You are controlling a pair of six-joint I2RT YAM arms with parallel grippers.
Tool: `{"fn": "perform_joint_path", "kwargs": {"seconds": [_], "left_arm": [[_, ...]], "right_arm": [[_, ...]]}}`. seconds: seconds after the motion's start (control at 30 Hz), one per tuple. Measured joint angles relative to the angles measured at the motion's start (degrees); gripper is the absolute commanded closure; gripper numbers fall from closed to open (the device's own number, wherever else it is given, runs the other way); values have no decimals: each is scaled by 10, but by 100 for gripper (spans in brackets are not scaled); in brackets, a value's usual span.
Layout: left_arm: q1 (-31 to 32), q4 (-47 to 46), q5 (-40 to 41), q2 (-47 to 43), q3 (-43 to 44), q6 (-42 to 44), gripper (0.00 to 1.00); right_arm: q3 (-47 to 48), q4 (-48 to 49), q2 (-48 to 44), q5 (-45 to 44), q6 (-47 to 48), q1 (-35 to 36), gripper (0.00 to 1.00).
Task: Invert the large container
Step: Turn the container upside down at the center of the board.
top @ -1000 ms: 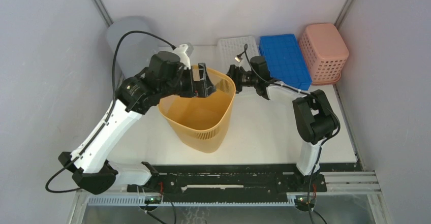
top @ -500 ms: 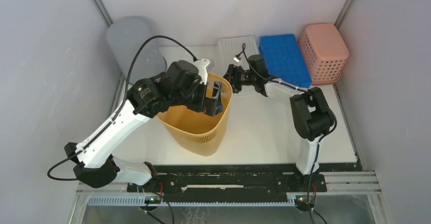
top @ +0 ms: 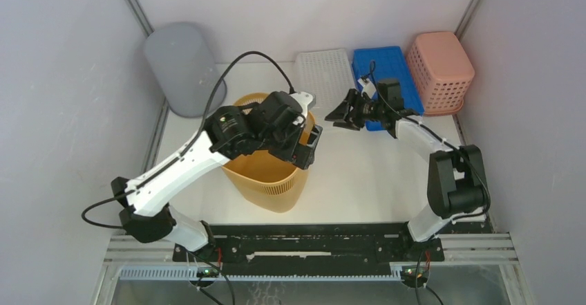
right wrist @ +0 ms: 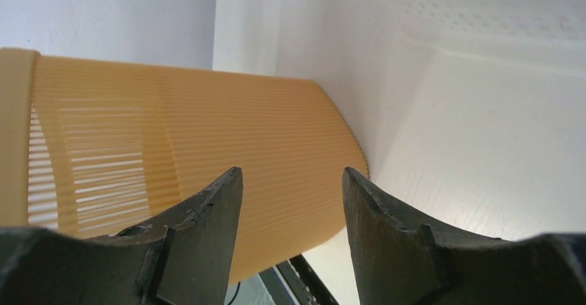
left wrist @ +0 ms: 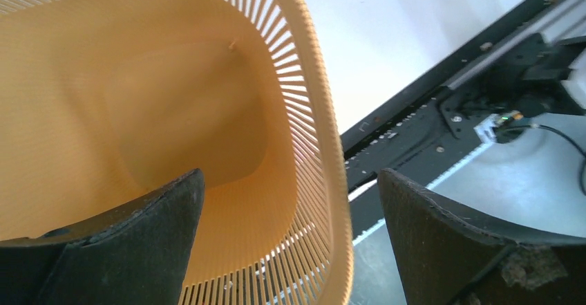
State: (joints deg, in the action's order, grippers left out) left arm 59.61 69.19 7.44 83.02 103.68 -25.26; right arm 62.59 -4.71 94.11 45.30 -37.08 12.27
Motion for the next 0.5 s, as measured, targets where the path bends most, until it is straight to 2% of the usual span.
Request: {"fn": "perform_joint_path", "kwargs": {"seconds": [0.13,0.23,0.37,0.5], "left_arm": [[3,9,28,32,0,4,5],[4,10,42,49,1,5,13],[6,21,50,70,12,9,34],[13,36,56,91,39,13,49]], "right_arm": [[-45,-18,-53,0,13,-10,37],[-75,-28,-87,0,23,-15,37],[-112,-46,-131,3,34,-30,37],[-127,-64,-165,5,45,-58,37]]}}
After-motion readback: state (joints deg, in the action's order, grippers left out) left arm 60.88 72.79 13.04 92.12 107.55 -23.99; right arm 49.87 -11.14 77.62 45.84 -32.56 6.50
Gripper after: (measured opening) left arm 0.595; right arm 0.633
